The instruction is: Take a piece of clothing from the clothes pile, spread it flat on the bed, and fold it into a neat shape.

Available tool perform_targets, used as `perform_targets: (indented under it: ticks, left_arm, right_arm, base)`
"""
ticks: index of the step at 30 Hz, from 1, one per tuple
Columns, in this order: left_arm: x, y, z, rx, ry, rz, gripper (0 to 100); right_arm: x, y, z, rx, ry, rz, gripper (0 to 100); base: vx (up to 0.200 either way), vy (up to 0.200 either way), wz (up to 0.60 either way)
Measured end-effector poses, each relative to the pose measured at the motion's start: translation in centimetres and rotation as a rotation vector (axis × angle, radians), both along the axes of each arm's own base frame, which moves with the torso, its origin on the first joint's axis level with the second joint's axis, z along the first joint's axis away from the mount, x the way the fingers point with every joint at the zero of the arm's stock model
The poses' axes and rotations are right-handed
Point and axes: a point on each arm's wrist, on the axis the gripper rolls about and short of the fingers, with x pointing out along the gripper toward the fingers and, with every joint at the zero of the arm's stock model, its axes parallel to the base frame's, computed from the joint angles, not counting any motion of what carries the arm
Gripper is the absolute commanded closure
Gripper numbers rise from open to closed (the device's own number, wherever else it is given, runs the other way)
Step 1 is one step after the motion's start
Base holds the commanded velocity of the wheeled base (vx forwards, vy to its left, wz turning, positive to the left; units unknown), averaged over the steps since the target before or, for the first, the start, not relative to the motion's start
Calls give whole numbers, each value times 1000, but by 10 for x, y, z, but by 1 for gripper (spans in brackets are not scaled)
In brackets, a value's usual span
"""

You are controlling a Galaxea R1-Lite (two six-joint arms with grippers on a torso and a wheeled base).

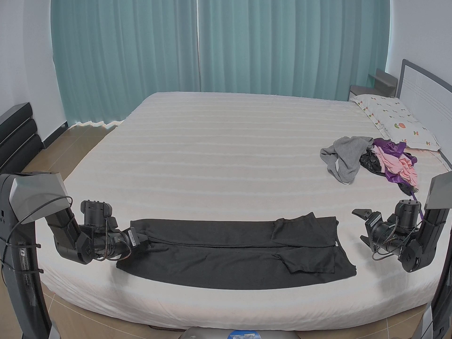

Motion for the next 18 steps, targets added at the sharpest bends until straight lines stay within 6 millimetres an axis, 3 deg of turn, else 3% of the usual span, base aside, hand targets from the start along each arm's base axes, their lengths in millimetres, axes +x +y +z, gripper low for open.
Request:
perform_targets:
  ticks: [9, 18]
  left_arm:
    - [-8, 1, 9, -7, -51, 3, 0]
    - [9, -1, 6, -7, -90, -1, 0]
  right_arm:
    - [0, 0, -3, 0, 9, 0, 0]
    - [1, 1, -7, 1, 20, 4, 0]
  base:
    - [0, 0, 0]
    - [0, 0, 0]
